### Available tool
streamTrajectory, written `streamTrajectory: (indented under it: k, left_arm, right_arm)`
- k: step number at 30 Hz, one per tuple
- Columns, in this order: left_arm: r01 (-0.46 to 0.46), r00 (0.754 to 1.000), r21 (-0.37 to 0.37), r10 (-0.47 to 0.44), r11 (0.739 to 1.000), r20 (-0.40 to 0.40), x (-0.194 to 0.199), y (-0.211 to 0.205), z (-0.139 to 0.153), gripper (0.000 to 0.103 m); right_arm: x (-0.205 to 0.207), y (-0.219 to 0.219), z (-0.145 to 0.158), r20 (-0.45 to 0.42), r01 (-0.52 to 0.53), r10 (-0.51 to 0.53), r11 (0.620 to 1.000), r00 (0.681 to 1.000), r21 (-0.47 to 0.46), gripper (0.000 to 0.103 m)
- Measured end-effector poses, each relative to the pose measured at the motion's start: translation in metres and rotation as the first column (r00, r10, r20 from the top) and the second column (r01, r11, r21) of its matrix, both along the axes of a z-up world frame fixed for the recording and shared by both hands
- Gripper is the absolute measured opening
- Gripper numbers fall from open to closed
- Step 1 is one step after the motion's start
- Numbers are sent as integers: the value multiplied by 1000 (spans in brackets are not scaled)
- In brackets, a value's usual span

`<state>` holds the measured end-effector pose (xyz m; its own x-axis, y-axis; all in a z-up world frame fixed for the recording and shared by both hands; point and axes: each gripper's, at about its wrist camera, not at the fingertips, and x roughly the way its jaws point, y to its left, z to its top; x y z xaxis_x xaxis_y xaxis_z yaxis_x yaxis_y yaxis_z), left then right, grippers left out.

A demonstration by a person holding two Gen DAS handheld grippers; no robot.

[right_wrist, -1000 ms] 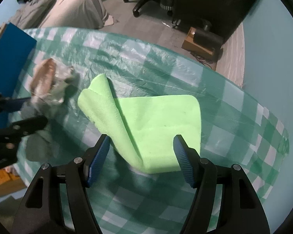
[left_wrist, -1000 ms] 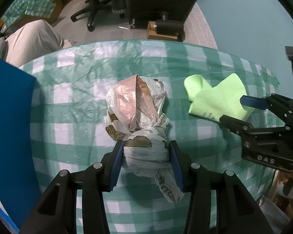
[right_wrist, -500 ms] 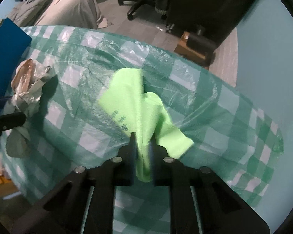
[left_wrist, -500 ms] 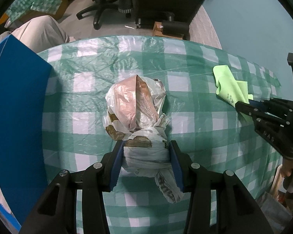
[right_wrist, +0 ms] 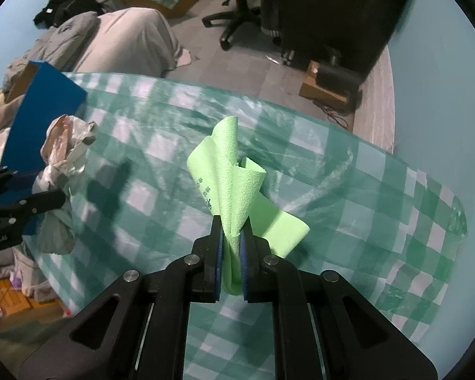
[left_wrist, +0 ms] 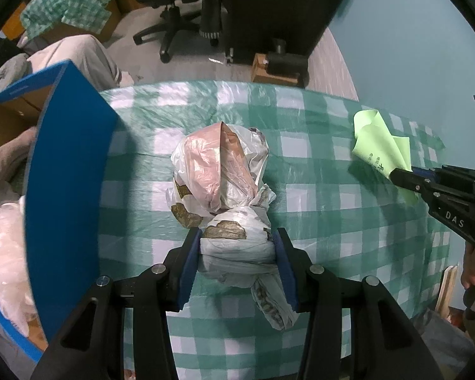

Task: Organize soft objects
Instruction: 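Lift and carry the white bundle and green cloth with both tools over the box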

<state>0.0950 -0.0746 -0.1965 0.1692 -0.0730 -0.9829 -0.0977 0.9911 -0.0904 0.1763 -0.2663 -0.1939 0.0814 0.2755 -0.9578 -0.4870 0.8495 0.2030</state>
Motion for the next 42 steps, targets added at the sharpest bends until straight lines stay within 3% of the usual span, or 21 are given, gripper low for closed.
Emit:
streamTrajectory:
  k: [19,28,42]
  left_arm:
    - [-52,993,51,47,997,106,-38,59,68,47]
    - [-104,985,89,90,991,149,-53,101,91,47]
    - [-187,970,121,164,975,178,-62,173,99,47]
  right_arm:
    - [-25,54,63,56,-91,87,993,995,78,9]
    - [-34,105,86,91,-164,154,980,984,111,9]
    - [-40,212,109,134,-291,273,945,953,149,9]
